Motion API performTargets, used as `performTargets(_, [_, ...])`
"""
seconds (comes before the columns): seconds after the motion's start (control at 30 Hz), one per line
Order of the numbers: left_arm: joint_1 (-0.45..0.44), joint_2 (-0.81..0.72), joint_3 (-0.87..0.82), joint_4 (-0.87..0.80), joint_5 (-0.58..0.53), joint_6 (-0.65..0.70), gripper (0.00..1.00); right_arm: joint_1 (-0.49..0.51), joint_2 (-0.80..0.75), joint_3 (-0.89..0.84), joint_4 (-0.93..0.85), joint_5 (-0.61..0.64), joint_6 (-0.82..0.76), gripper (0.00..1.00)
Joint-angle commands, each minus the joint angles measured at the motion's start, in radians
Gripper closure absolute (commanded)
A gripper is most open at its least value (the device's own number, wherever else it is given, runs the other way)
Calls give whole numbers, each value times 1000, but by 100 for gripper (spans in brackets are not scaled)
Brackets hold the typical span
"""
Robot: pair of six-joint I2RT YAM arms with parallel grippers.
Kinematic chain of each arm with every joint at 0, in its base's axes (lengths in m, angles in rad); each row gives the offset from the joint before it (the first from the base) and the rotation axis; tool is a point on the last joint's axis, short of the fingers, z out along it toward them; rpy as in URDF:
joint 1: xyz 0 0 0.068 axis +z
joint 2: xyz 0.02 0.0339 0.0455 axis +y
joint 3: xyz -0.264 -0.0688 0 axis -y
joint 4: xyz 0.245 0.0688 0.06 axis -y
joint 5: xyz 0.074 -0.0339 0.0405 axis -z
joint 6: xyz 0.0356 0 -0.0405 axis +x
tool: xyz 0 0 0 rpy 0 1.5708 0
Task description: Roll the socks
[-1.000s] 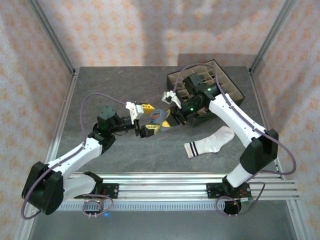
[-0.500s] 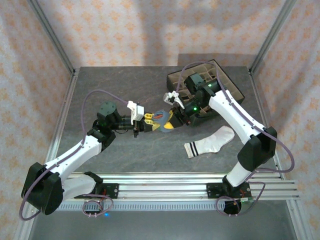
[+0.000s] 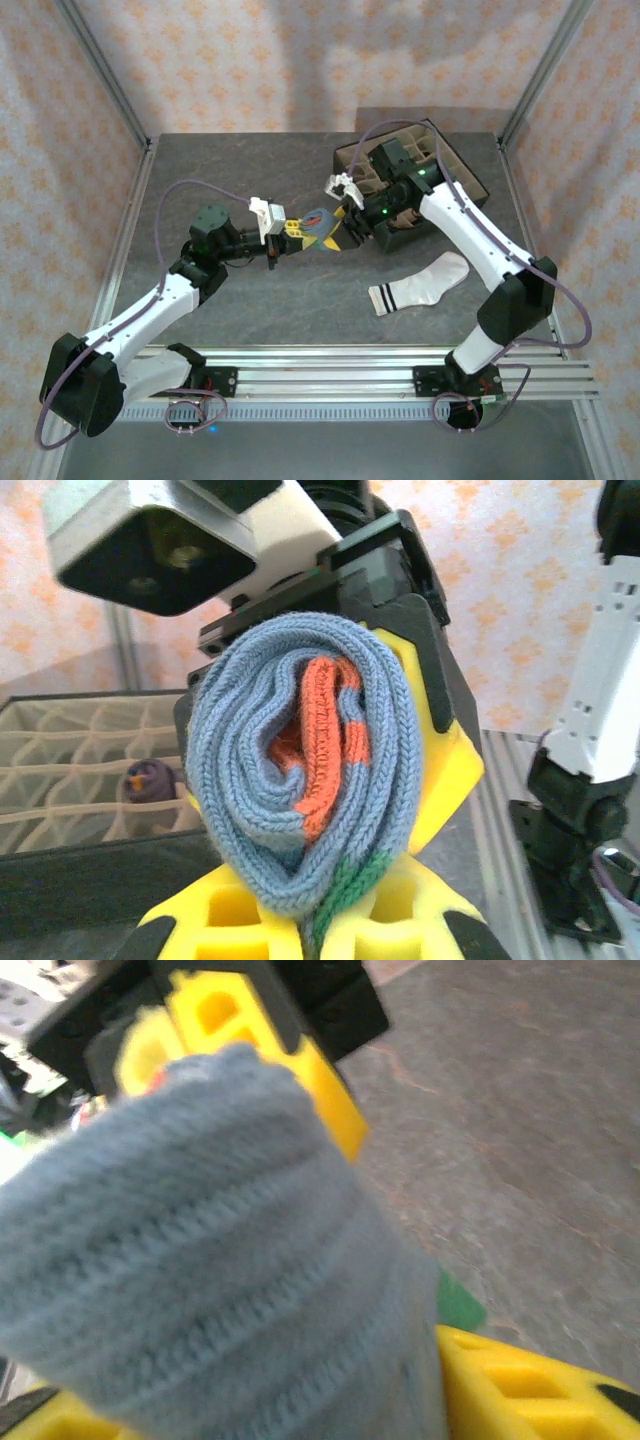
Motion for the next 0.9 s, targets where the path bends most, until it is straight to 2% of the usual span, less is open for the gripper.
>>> performTargets(0.0, [8,-38,-8,-14,-115,60,100,-38,-78,-40,134,172,114,41])
performTargets(0.13, [8,-43,-19,-36,-201,91,100,-99,-114,-111,258,247,217,37])
performTargets(0.27, [9,-40,-27,-80,-278,124,100,-116,-85,-145,336,500,330,36])
performTargets(0.43, [9,-44,-51,-97,-330,134,100,-117,86,-78,330,804,450,36])
performTargets(0.5, [9,-51,-61,-103,-345,136,100,-118,179,-23,316,872,478,37])
performTargets(0.67, [9,-91,-86,-136,-377,140,100,-111,392,141,287,913,548,41])
performTargets(0.87, [9,-170,-97,-217,-433,159,100,-31,549,300,231,815,557,48])
